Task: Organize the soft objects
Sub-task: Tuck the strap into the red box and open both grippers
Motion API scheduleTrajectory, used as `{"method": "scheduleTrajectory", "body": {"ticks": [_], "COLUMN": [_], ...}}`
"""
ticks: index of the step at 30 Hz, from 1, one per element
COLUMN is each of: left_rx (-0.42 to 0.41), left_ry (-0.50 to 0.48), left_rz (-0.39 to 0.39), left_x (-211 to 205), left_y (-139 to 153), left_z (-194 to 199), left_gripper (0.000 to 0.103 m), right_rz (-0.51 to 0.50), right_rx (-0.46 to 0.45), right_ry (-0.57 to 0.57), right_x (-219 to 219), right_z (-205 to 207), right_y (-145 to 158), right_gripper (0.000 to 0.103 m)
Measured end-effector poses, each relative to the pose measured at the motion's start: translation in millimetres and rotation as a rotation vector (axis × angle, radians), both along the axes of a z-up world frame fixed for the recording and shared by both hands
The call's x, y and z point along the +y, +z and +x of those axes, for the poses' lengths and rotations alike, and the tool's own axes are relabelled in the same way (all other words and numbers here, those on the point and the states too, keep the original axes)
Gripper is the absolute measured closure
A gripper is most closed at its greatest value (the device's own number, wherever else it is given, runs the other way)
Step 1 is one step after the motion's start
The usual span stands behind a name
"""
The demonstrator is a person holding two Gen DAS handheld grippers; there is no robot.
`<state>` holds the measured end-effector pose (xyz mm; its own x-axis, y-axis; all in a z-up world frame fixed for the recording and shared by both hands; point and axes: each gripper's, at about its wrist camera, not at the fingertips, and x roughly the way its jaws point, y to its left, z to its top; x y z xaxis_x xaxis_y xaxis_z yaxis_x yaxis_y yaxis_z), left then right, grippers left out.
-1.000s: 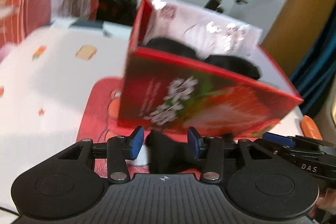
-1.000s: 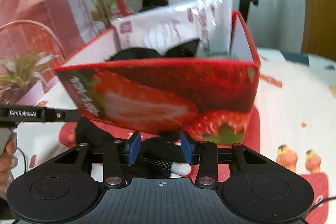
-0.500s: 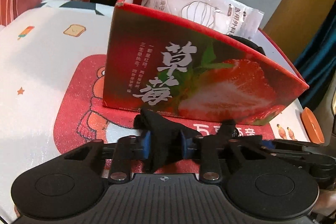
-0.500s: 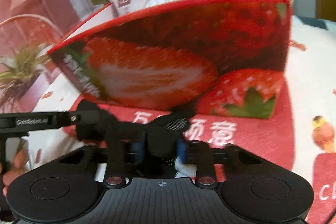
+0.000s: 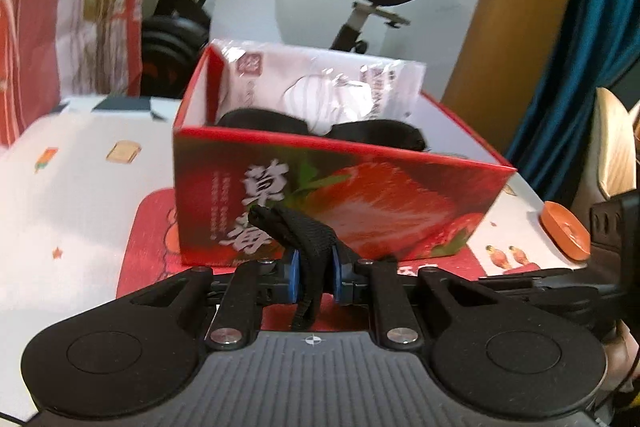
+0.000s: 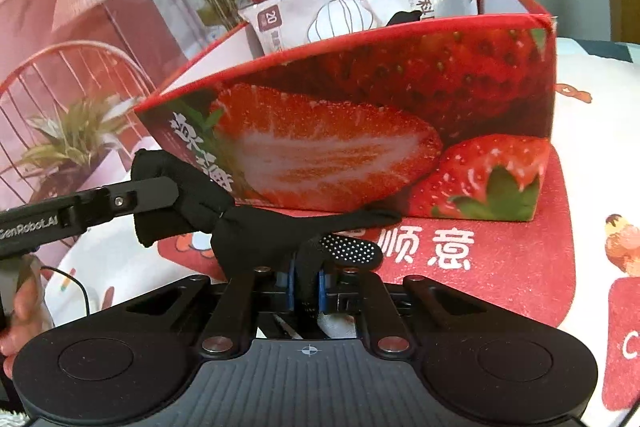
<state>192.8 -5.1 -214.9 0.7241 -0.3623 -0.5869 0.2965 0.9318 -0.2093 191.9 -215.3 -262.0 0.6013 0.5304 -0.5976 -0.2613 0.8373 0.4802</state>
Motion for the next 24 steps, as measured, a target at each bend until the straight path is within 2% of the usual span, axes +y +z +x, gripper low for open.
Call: {"method": "scheduleTrajectory", "body": {"ticks": [5, 9, 15, 21, 24], "left_rx": [-0.067, -0.068, -0.081, -0.191, -0.226], "left_ry": [-0.030, -0.011, 0.012, -0.008, -0.003], "left_rz": [0.030, 0.047, 0.008, -0.026, -0.064], "left_x": [-10, -9, 7, 6, 7], "left_y": [10, 14, 32, 75, 95], "left_z": [-16, -20, -19, -4, 12], "left_gripper": [0.087, 0.087, 0.086, 0.086, 0.085], "right_rz": [0.004, -0.002, 0.014, -0.009, -0.053], "right_rx": [-0.018, -0.070, -0.215, -0.352, -0.402], "right_ry": [0.037, 0.030, 0.005, -0.006, -0.009], "right_x": [6, 5, -12, -23, -22], "right_z": [-8, -12, -6, 21, 44], "right_y": [3, 16, 65, 116, 137], "right_gripper": [0.094, 0.094, 0.094, 0.094, 0.094]}}
